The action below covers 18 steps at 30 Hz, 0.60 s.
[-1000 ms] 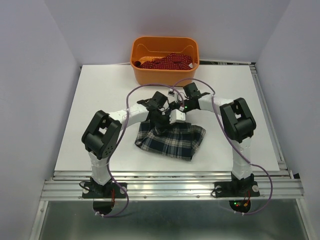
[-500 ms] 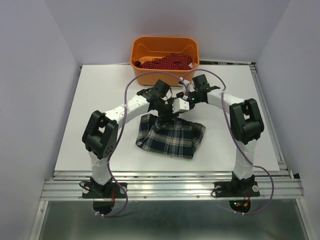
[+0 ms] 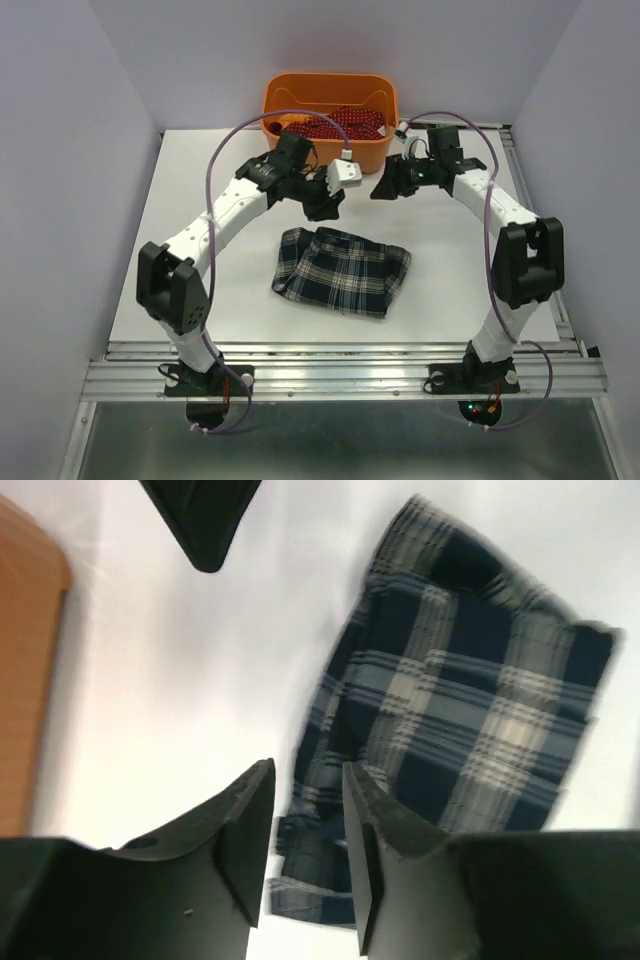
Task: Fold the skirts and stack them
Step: Fold the skirt
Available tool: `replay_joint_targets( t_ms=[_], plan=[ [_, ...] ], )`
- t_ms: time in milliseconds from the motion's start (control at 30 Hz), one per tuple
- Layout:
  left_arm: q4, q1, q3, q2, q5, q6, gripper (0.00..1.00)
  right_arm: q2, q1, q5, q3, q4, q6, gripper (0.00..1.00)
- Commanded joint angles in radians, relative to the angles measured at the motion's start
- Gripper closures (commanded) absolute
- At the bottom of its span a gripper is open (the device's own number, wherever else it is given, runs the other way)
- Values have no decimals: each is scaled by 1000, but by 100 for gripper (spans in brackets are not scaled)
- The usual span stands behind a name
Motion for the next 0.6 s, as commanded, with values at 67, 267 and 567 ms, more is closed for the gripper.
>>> replay_joint_targets(
  t_ms=[67, 267, 567],
  plan=[
    [217, 88, -434, -208, 374, -478, 69, -250, 16, -314, -249, 172, 352, 43],
    [626, 117, -617, -175, 411, -793, 73, -305, 108, -352, -508, 415, 556, 42],
    [1061, 211, -654, 103, 349, -1174, 72, -102, 126, -233, -550, 498, 478, 39]
  ],
)
